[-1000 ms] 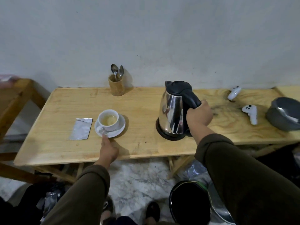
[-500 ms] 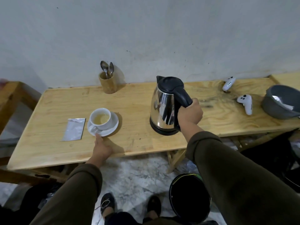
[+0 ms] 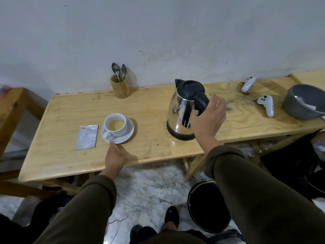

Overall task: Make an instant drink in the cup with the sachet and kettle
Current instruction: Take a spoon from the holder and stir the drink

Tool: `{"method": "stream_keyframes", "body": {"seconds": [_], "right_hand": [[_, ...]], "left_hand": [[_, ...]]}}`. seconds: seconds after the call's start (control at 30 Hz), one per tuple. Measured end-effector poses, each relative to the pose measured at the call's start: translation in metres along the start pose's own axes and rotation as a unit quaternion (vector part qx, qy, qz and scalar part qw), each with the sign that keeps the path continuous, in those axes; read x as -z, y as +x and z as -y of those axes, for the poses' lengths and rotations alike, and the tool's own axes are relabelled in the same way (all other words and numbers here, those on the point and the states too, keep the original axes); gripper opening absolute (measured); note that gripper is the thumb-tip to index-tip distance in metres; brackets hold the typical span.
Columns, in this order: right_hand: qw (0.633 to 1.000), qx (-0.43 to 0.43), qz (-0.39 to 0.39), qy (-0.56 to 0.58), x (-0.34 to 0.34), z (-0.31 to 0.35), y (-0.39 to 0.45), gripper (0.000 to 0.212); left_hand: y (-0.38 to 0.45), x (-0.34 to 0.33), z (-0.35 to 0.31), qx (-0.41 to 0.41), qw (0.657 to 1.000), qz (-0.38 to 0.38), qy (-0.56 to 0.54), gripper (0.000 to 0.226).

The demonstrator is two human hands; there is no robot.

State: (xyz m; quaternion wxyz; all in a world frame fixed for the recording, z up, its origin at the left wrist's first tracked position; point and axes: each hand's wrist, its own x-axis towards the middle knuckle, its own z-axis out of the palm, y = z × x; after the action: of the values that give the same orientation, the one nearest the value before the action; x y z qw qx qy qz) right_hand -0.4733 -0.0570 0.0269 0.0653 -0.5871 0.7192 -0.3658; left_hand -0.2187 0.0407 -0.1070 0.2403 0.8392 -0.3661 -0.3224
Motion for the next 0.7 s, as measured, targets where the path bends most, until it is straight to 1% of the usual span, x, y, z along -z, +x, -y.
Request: {"method": "stream_keyframes", "body": {"seconds": [0.07,0.1,0.17,0.23,0.3,0.4,0.53,0.63,0.67,0.7], "right_hand": [[0.994,0.094,-0.024,-0.048,-0.004,0.009,-0.01,0.055],[0.988,0.138,-0.021,-0.07,-0.007,0.015,-0.015,0.051],[0.978,0.186,0.042,-0.084,-0.014,0.026,-0.028,0.046],[0.972,0.188,0.126,-0.07,-0.024,0.038,-0.039,0.045],[0.965,0.169,0.193,-0.054,-0.035,0.051,-0.049,0.042],[0.946,0.15,0.282,-0.049,-0.057,0.071,-0.058,0.038],[0.922,0.157,0.349,-0.05,-0.088,0.095,-0.057,0.036],[0.912,0.153,0.379,-0.045,-0.113,0.114,-0.046,0.035],[0.908,0.152,0.387,-0.046,-0.121,0.121,-0.04,0.035],[0.906,0.16,0.39,-0.047,-0.133,0.128,-0.033,0.036]], "left_hand": [[-0.004,0.004,0.002,-0.002,1.0,-0.009,0.002,0.057],[-0.005,0.007,0.004,0.005,1.0,-0.005,-0.001,0.054],[-0.006,0.013,0.009,0.03,0.999,0.018,-0.014,0.056],[-0.004,0.022,0.013,0.056,0.997,0.04,-0.027,0.062],[-0.003,0.032,0.017,0.076,0.994,0.06,-0.041,0.068],[0.002,0.048,0.017,0.076,0.993,0.075,-0.058,0.073],[0.009,0.064,0.018,0.073,0.987,0.073,-0.125,0.065],[0.026,0.069,0.024,0.093,0.969,0.091,-0.211,0.076],[0.03,0.069,0.024,0.101,0.959,0.101,-0.243,0.066],[0.032,0.072,0.022,0.107,0.951,0.111,-0.267,0.049]]}}
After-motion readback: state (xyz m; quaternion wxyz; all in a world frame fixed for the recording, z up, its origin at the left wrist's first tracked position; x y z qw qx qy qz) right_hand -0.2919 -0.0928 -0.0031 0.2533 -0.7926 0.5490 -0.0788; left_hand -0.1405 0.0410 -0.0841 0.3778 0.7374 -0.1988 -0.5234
